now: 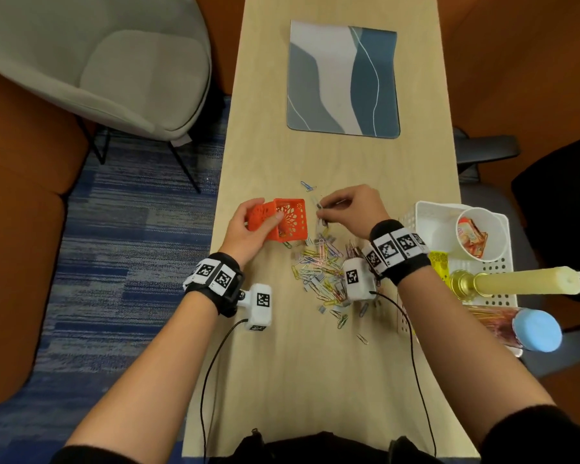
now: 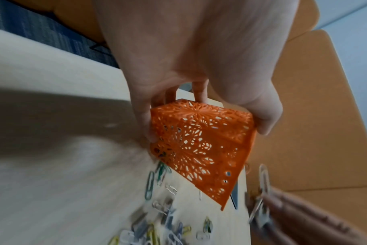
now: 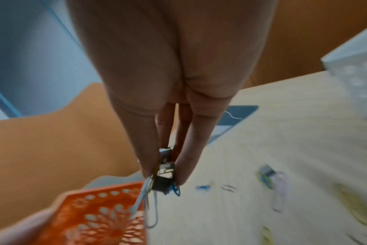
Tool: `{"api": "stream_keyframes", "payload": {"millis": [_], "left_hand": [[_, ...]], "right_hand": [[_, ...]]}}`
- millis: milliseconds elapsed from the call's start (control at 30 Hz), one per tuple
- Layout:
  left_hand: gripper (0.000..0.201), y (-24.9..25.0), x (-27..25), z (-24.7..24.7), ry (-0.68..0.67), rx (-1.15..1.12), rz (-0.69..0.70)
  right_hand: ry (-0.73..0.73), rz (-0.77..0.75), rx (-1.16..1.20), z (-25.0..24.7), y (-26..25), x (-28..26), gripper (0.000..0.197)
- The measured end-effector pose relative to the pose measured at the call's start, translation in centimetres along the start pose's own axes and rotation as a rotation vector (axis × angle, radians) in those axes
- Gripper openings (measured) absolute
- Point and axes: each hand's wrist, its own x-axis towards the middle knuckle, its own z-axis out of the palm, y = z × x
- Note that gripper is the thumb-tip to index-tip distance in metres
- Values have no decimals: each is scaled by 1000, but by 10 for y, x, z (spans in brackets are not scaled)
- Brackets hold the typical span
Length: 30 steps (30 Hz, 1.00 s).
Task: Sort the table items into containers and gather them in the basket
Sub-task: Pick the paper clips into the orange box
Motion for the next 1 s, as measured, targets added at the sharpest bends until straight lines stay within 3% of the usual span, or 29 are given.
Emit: {"api": "stream_keyframes", "payload": {"millis": [200, 300, 367, 500, 700, 800, 900, 1000], "left_hand": [[53, 6, 3, 17, -16, -52, 2], [51, 5, 7, 7, 61, -91, -15], [48, 5, 11, -6, 132, -146, -21], [46, 7, 15, -31, 236, -261, -50], [44, 3, 12, -49, 324, -362, -49], [44, 0, 9, -51, 307, -356, -56], [46, -3, 2, -50, 292, -362, -62], [46, -7, -3, -46, 274, -356, -61]], "right_hand": [[-84, -182, -77, 10, -26, 4, 17], [103, -95, 94, 12, -16, 24, 13], [174, -39, -9, 19, -1, 44, 20], [9, 65, -365, 47, 19, 69, 43], [-256, -279, -596, 104, 18, 43, 52], [-370, -452, -766, 114, 29, 18, 49], [-322, -538, -809, 114, 53, -7, 33], [-314, -509, -912, 103, 70, -23, 16]]}}
